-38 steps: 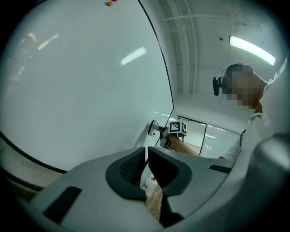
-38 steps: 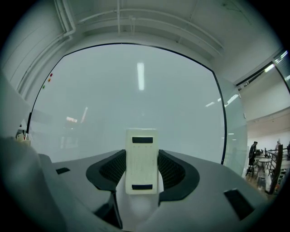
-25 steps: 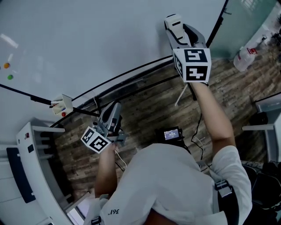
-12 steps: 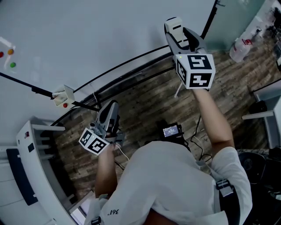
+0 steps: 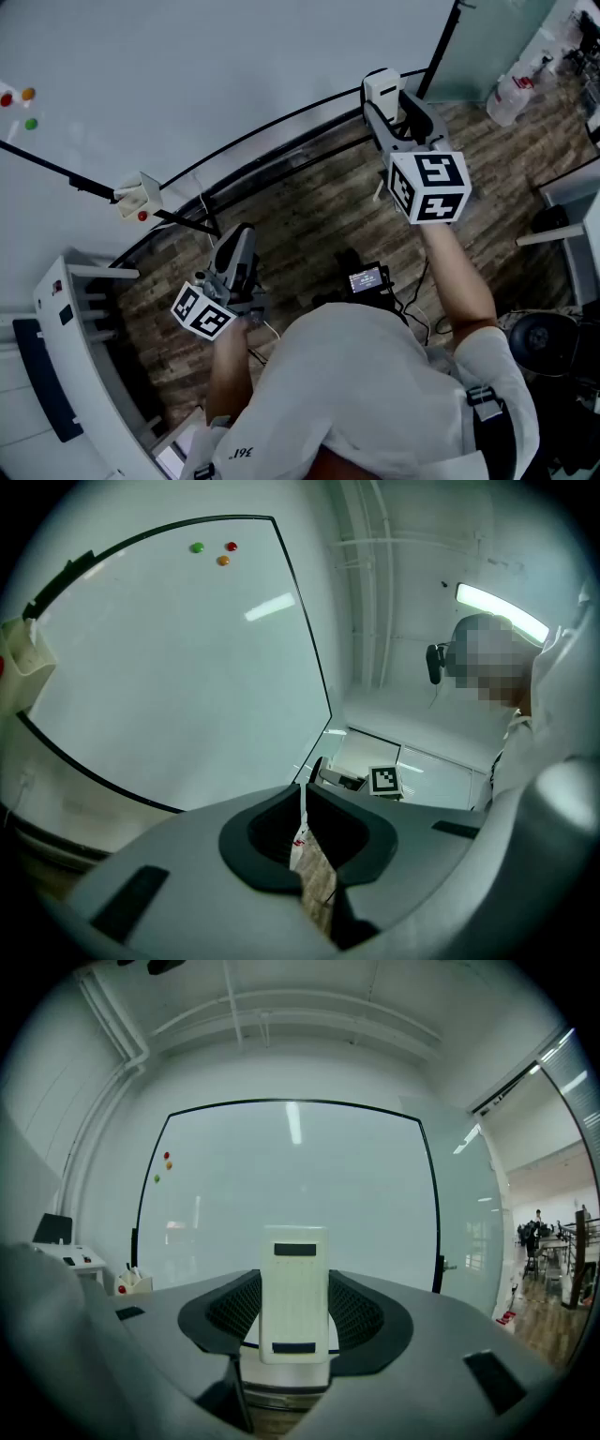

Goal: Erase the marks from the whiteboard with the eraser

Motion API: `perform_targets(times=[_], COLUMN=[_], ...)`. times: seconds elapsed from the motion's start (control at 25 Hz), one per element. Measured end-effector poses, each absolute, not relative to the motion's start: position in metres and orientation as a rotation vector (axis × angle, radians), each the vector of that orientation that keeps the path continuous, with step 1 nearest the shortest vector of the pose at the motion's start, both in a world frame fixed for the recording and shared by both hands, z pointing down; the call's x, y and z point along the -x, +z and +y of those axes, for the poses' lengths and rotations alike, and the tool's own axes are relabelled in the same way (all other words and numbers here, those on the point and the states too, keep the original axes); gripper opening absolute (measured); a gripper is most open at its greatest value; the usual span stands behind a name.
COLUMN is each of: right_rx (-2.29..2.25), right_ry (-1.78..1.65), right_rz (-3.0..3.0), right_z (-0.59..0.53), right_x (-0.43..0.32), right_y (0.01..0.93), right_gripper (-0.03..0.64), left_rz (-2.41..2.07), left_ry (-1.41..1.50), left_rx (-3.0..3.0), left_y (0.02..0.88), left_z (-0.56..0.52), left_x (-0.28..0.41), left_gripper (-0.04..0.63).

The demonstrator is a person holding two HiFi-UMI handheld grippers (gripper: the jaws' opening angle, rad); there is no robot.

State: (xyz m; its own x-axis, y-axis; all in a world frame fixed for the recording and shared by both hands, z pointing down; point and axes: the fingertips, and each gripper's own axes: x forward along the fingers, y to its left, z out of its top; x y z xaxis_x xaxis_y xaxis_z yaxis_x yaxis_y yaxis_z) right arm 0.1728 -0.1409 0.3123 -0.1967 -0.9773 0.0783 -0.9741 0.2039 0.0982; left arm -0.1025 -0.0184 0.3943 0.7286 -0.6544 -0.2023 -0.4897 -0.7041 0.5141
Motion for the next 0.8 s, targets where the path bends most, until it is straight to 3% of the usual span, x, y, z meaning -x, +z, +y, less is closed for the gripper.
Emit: perform_targets(times=[0.8], right_rx=[-1.767], right_ry=[0.197], right_rz=[-2.362], right_z=[-0.092], right_x=[-0.156], right_y=[0.394], right_gripper=[0.241], left_rz=[-0.85], left_ry=[-0.498], left_rx=[-2.456], left_y=[0.417], left_z=[-0.008], left_x=[0.083], left_gripper=[0.008])
